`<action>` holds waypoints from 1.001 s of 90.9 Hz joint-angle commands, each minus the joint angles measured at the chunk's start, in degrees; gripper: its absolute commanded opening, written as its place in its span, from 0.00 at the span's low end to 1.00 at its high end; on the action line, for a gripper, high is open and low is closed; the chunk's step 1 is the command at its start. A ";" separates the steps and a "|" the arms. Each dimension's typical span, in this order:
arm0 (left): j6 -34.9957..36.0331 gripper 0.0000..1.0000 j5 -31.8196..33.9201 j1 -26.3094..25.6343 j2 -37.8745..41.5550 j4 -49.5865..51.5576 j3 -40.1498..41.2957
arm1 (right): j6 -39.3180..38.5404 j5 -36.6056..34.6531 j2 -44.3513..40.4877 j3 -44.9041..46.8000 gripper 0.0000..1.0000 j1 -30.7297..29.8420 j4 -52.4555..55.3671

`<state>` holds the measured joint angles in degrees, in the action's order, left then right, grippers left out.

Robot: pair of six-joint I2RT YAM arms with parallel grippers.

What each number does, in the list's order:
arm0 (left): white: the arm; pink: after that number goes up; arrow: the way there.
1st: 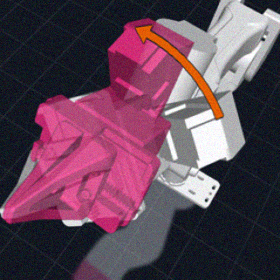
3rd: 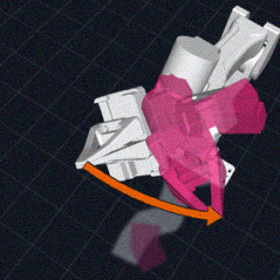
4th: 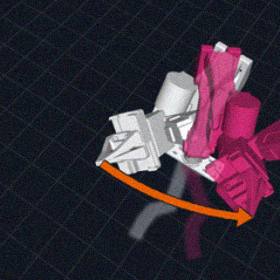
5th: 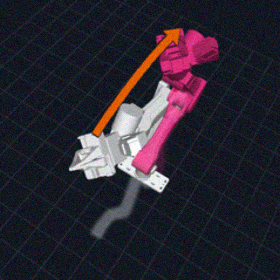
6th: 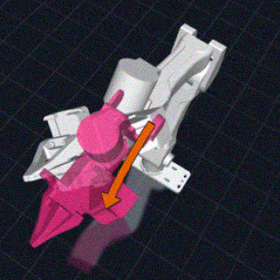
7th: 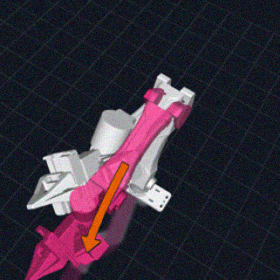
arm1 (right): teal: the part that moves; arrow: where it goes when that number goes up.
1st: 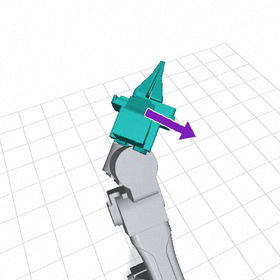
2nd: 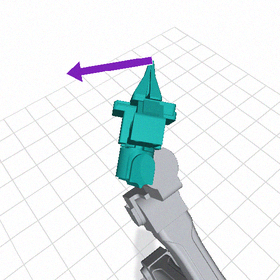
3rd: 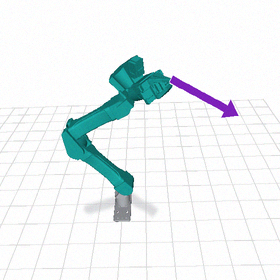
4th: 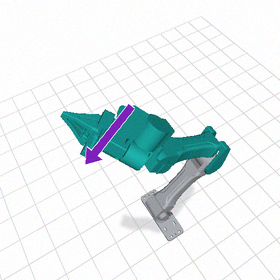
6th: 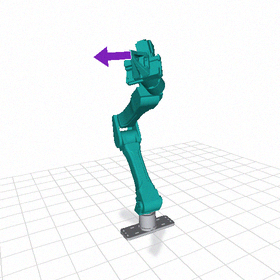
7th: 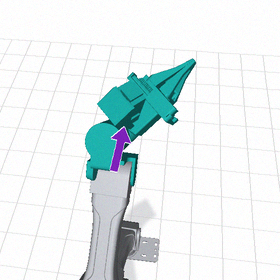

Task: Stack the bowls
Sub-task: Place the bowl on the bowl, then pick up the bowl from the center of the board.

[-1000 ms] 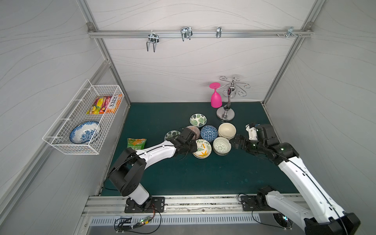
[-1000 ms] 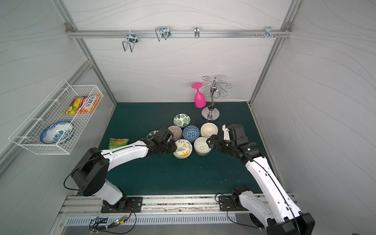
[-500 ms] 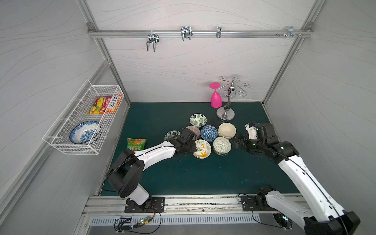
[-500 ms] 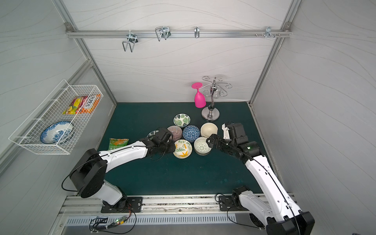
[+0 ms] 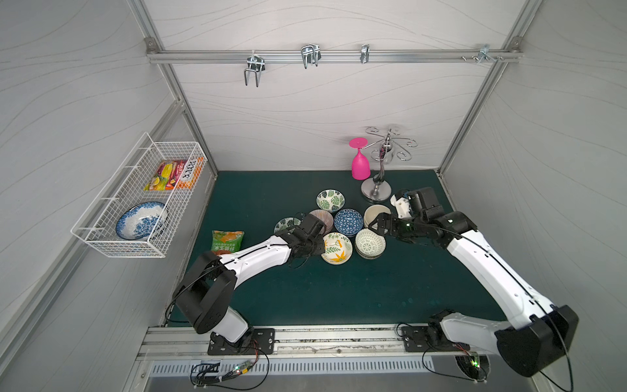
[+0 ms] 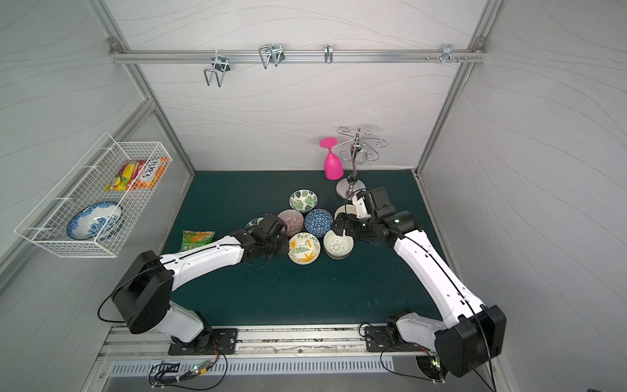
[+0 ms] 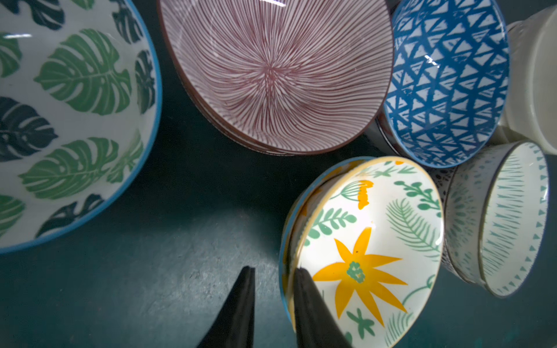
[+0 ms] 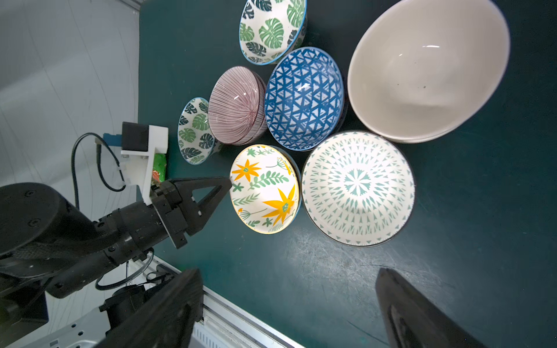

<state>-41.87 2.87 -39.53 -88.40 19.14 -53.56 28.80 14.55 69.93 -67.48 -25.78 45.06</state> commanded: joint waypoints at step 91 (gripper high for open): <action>2.58 0.65 6.38 14.18 23.15 12.52 10.38 | 3.25 -4.62 49.02 -45.81 0.79 -1.25 6.11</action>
<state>-39.75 7.97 -27.00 -66.74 30.65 -44.42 30.83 11.64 115.00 -108.09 -27.05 49.30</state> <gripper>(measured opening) 0.644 0.799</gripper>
